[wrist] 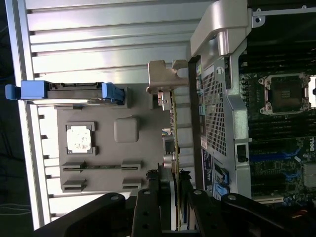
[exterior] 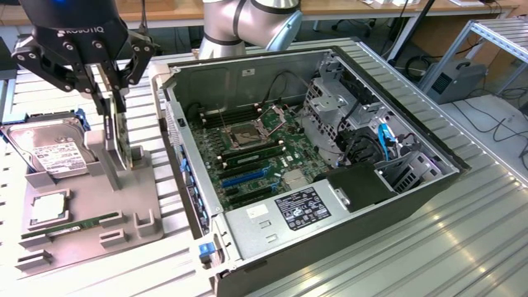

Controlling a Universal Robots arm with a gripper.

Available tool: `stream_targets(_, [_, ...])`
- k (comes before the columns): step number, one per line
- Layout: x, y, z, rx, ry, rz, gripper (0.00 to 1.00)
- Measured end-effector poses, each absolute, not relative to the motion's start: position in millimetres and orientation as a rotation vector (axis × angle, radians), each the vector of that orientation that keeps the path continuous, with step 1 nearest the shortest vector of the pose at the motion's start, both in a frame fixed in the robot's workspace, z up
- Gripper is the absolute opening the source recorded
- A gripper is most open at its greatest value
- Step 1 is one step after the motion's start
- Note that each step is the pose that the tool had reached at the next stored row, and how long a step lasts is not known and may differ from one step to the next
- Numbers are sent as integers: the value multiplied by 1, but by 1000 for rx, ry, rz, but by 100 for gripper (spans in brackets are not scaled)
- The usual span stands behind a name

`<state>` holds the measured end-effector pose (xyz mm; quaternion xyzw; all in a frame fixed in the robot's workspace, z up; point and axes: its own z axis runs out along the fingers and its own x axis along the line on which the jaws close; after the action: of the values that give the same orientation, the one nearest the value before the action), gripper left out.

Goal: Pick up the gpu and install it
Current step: 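Pick up the gpu and move the gpu toward the slot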

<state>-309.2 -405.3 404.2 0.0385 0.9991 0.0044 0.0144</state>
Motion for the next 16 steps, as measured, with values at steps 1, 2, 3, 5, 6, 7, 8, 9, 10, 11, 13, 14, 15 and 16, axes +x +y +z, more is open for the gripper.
stream_targets(1, [-309, -405, 405, 120, 3110, 14, 27])
stream_targets(2, [-309, -405, 405, 120, 3110, 14, 27])
stream_targets(3, [-309, -405, 405, 120, 3110, 14, 27])
stream_targets(5, [-309, -405, 406, 120, 3110, 14, 27])
stream_targets(6, [-309, -405, 406, 120, 3110, 14, 27])
stream_targets(7, [-309, -405, 406, 120, 3110, 14, 27])
stream_targets(8, [-309, -405, 407, 120, 3110, 14, 27])
stream_targets(9, [-309, -405, 407, 120, 3110, 14, 27])
stream_targets(10, [-309, -405, 407, 120, 3110, 14, 27])
stream_targets(11, [-309, -405, 407, 120, 3110, 14, 27])
stream_targets(13, [-309, -405, 408, 120, 3110, 14, 27])
stream_targets(14, [-309, -405, 408, 120, 3110, 14, 27])
stream_targets(15, [-308, -405, 409, 120, 3110, 14, 27])
stream_targets(16, [-308, -405, 410, 120, 3110, 14, 27])
